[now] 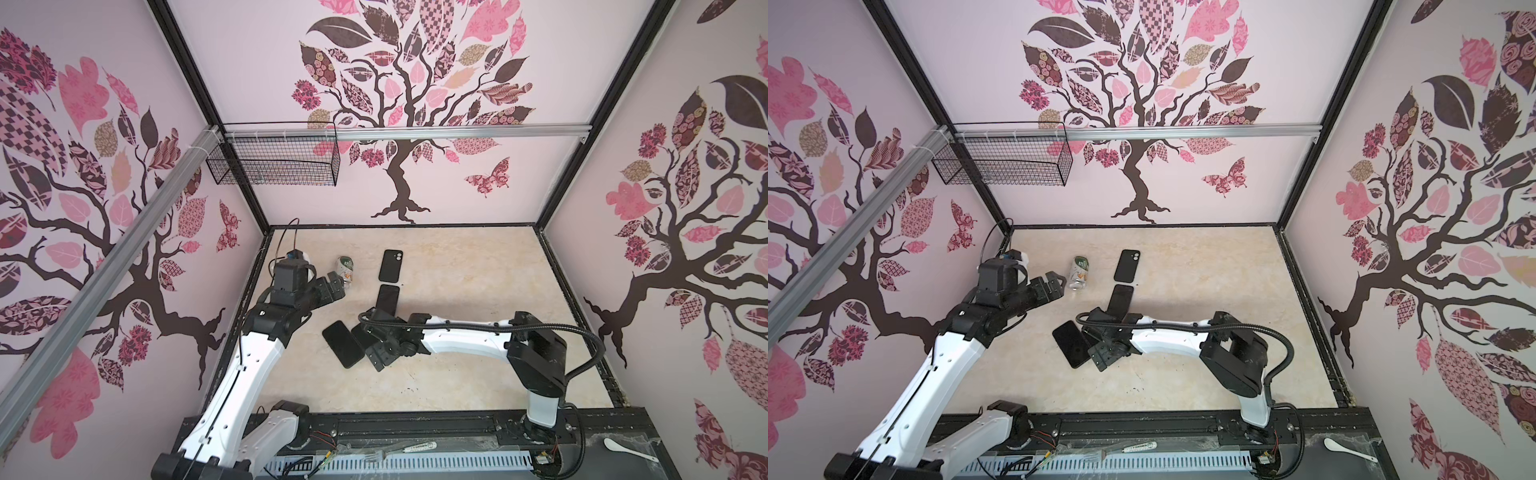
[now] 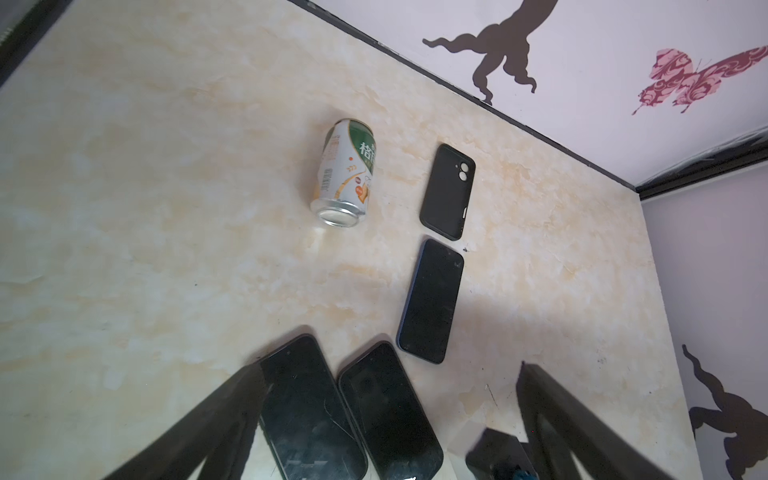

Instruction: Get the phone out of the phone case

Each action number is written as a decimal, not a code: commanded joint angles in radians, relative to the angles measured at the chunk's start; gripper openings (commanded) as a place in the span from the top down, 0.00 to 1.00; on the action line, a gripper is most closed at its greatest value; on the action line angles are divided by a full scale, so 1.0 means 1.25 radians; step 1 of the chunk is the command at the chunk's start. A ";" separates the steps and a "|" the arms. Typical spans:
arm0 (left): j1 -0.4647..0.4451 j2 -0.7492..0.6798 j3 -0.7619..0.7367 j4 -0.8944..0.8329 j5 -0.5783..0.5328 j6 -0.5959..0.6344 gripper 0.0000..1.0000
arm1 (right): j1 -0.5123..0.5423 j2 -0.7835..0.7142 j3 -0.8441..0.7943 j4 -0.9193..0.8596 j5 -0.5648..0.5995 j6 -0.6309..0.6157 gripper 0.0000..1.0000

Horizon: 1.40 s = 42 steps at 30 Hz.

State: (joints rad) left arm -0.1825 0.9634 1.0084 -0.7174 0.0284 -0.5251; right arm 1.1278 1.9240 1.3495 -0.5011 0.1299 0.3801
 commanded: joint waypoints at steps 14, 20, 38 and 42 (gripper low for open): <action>0.137 -0.091 -0.075 -0.016 0.116 0.010 0.02 | 0.013 0.160 0.147 -0.111 0.036 -0.026 0.01; 0.138 -0.095 -0.056 -0.061 0.128 0.060 0.02 | 0.013 0.185 0.164 -0.120 0.038 -0.026 0.04; 0.137 -0.118 -0.029 -0.059 0.217 0.083 0.02 | -0.017 0.285 0.267 -0.145 0.056 -0.093 0.09; 0.138 -0.118 -0.020 -0.062 0.213 0.085 0.02 | -0.019 0.314 0.307 -0.161 0.052 -0.113 0.10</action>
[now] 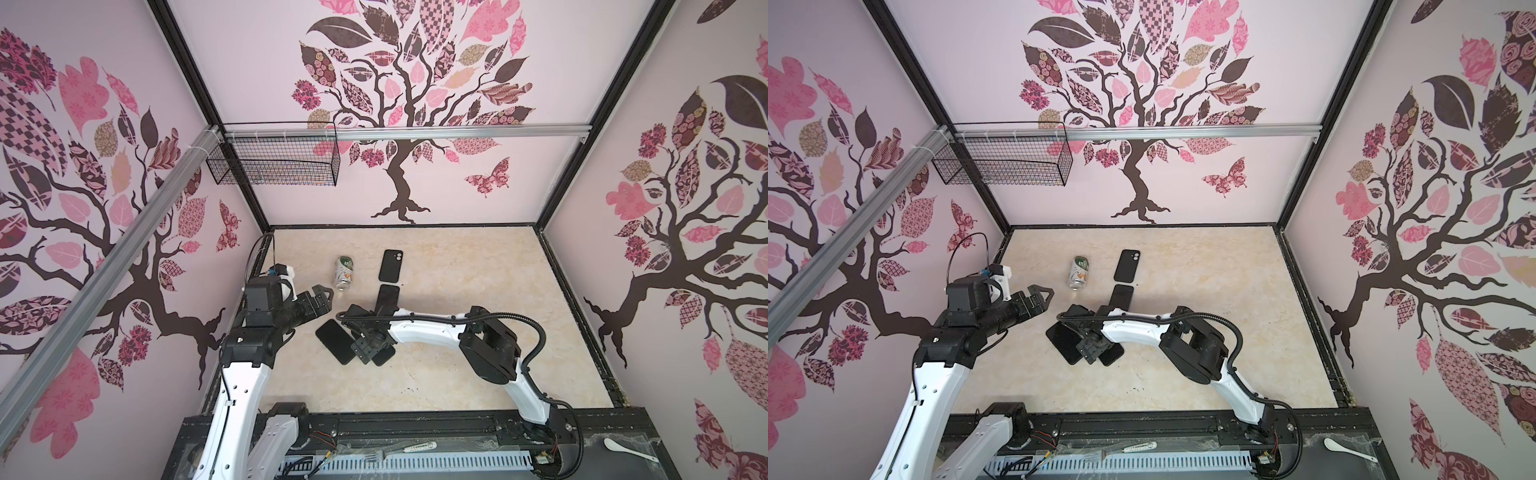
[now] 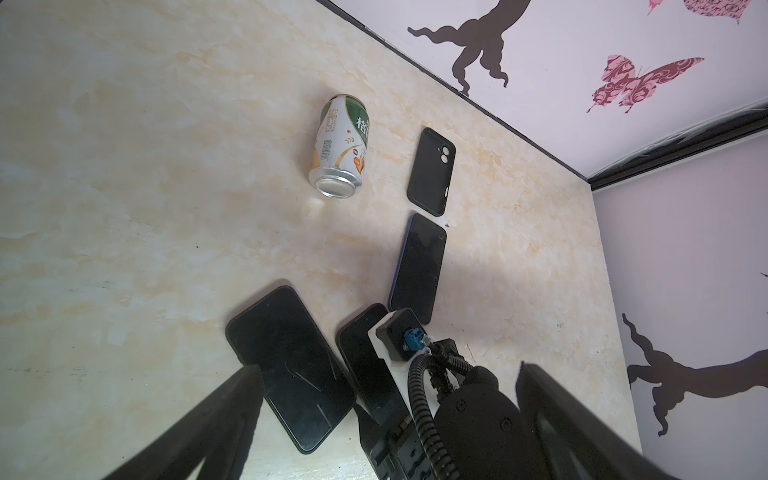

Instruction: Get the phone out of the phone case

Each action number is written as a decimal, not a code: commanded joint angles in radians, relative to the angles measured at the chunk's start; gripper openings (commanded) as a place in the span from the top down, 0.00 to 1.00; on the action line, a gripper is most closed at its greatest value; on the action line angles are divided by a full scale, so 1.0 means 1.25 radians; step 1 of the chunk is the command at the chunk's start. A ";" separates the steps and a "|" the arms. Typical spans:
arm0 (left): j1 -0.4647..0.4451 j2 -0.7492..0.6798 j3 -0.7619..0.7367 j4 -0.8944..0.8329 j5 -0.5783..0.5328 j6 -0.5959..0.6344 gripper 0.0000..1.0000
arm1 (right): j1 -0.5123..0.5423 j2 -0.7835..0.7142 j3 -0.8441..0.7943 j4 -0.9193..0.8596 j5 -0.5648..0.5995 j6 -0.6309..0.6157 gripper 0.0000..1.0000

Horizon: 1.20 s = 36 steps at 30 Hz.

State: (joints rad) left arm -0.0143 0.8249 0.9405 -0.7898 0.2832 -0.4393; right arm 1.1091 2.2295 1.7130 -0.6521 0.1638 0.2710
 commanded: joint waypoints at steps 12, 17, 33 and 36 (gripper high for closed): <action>0.003 -0.052 0.035 -0.034 -0.086 0.036 0.02 | -0.009 0.007 0.007 -0.054 0.040 0.020 0.31; -0.006 -0.037 0.040 -0.031 -0.051 0.066 0.03 | -0.010 -0.165 -0.094 0.036 0.012 0.081 0.42; -0.379 0.046 -0.059 0.312 -0.033 -0.002 0.04 | -0.325 -0.807 -0.656 0.462 -0.159 0.541 0.54; -0.442 0.051 -0.119 0.438 -0.016 -0.042 0.08 | -0.336 -0.864 -0.662 0.434 -0.107 0.599 0.54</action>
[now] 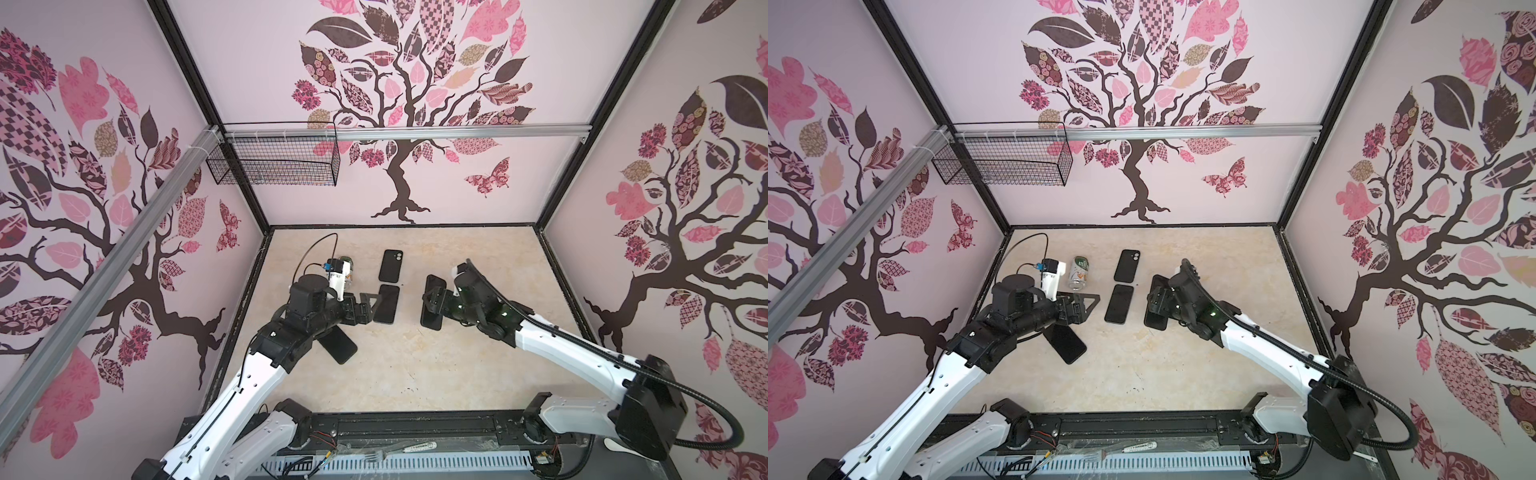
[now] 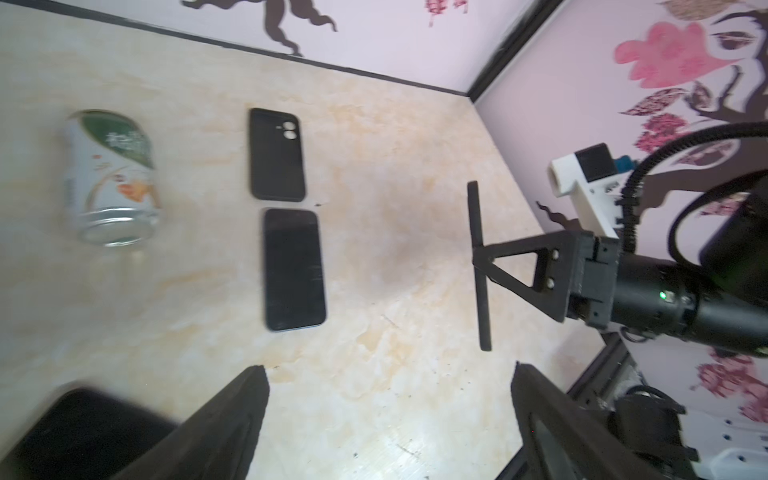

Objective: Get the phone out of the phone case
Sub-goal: 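Lift the black phone with the right gripper toward the approaching left gripper, then grasp the black phone's edge with the left gripper while right holds it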

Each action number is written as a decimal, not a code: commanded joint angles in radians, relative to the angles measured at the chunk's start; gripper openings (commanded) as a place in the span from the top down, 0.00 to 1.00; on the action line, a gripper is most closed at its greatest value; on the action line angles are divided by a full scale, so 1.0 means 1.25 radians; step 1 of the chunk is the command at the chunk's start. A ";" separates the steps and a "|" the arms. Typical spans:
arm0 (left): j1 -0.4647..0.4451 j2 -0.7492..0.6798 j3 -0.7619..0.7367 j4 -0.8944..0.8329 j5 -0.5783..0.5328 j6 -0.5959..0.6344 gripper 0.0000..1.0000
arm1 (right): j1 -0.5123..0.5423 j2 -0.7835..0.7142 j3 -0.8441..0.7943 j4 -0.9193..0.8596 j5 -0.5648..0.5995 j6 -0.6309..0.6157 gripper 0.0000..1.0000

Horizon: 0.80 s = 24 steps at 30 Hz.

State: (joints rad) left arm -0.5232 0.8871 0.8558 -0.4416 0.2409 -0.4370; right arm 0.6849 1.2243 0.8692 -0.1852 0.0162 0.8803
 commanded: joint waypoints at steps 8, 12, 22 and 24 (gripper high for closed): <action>-0.210 0.104 -0.047 0.309 -0.019 -0.050 0.10 | 0.002 -0.114 -0.028 0.087 0.020 0.270 0.56; -0.239 0.174 -0.024 0.321 -0.030 -0.062 0.14 | 0.003 -0.125 -0.022 0.087 0.015 0.295 0.56; -0.314 0.282 0.007 0.344 -0.121 -0.055 0.40 | 0.002 -0.127 -0.017 0.097 -0.014 0.302 0.62; -0.314 0.287 0.003 0.352 -0.135 -0.058 0.46 | 0.002 -0.127 -0.018 0.091 -0.013 0.300 0.62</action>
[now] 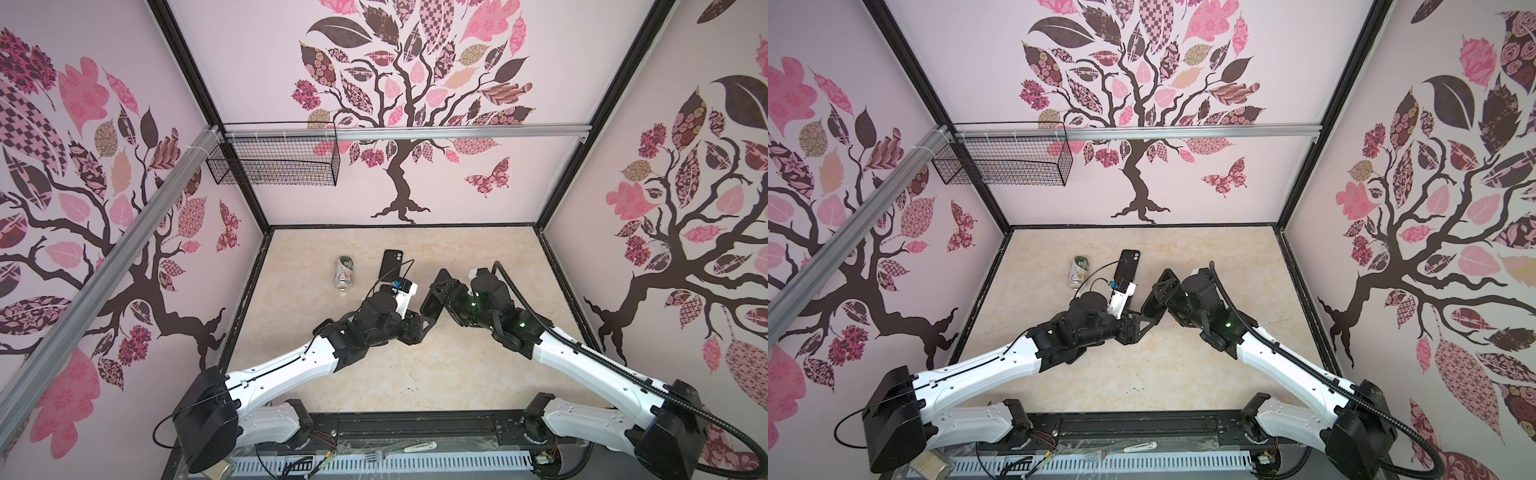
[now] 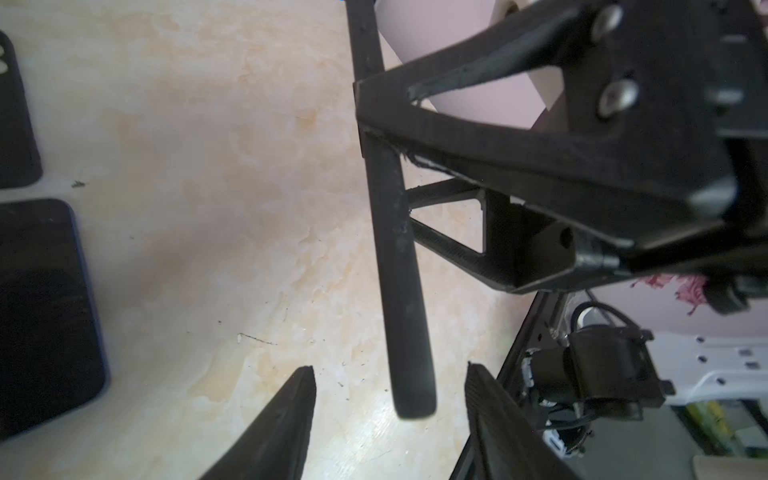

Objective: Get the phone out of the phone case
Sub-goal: 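Grasp the black phone's edge with the left gripper while right holds it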

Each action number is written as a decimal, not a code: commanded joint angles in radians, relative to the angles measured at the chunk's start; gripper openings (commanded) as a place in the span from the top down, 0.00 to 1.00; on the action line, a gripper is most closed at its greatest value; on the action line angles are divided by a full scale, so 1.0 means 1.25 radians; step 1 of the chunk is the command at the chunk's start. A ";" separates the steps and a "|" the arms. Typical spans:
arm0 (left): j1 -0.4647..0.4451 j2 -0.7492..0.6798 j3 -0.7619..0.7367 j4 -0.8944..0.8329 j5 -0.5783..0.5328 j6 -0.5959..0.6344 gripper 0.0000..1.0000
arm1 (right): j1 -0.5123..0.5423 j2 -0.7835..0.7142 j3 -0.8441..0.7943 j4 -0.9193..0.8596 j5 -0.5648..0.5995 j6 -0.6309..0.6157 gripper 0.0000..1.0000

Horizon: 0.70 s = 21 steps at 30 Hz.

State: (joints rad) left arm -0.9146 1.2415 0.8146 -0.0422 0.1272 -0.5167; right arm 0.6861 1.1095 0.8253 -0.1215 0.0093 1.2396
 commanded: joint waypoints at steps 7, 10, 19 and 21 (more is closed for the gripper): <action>-0.002 -0.003 0.043 0.034 -0.059 0.019 0.53 | 0.001 -0.027 0.025 0.016 -0.007 0.004 0.62; -0.003 0.003 0.048 0.028 -0.058 0.023 0.57 | 0.002 -0.019 0.031 0.012 -0.015 0.002 0.62; -0.002 0.014 0.053 0.029 -0.054 0.015 0.64 | 0.002 -0.010 0.027 0.018 -0.038 0.000 0.63; -0.002 0.018 0.053 0.030 -0.054 0.013 0.66 | 0.001 -0.009 0.028 0.020 -0.044 0.000 0.63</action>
State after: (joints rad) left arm -0.9161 1.2472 0.8337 -0.0227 0.0654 -0.5007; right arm 0.6861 1.1095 0.8253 -0.1360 -0.0223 1.2377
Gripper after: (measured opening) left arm 0.347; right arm 0.769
